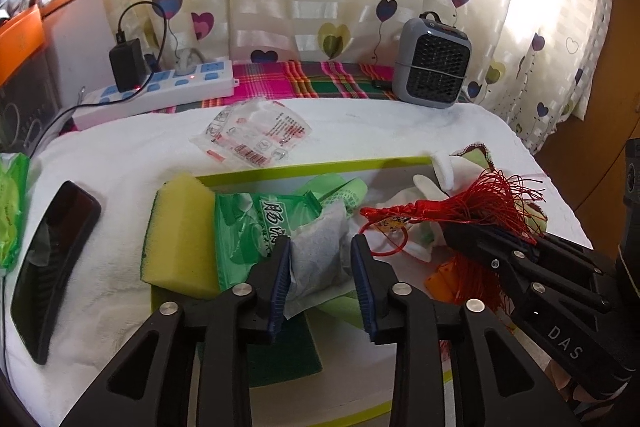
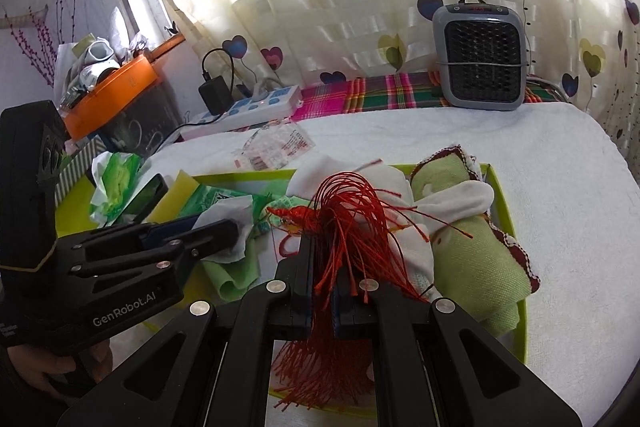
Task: Organize soft objects
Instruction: 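Lower the sachet and tassel into the box and open both tools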
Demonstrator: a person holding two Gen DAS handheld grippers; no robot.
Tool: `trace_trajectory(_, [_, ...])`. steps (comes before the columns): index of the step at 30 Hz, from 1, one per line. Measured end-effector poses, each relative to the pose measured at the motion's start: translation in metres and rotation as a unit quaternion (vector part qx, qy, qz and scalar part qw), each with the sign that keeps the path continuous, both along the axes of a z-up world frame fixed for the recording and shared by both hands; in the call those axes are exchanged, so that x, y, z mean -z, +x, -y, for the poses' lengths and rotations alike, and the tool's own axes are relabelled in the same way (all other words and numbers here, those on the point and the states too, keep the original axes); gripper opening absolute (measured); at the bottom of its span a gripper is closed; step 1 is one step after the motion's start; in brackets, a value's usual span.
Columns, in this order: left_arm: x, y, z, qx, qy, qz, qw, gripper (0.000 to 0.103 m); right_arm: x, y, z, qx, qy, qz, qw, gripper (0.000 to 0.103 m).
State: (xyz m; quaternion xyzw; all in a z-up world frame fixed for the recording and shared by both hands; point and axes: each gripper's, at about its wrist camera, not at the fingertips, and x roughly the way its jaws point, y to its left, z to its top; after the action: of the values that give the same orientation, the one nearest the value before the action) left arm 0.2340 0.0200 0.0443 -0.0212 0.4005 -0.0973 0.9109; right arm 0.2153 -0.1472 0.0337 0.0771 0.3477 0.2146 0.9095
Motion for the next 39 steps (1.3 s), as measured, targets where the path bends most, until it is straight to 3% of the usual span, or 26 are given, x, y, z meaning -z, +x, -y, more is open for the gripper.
trace_trajectory(9, [-0.001,-0.003,0.002,-0.002,0.008,0.005,1.0000,0.040,0.000,-0.005,-0.002,0.000,-0.017,0.005,1.000,0.012])
trace_trajectory(14, [-0.002,-0.004,-0.001,-0.006,0.006,0.007,0.9999,0.045,-0.003,-0.010,-0.004,-0.008,-0.019,0.015,1.000,0.033])
trace_trajectory(34, [-0.008,-0.017,-0.005,-0.016,0.008,0.010,0.9998,0.050,-0.007,-0.022,0.002,0.001,-0.017,0.018,1.000,0.034])
trace_trajectory(39, [-0.011,-0.026,-0.006,-0.017,0.010,0.014,0.9997,0.055,-0.009,-0.030,0.004,0.004,-0.019,0.021,1.000,0.043])
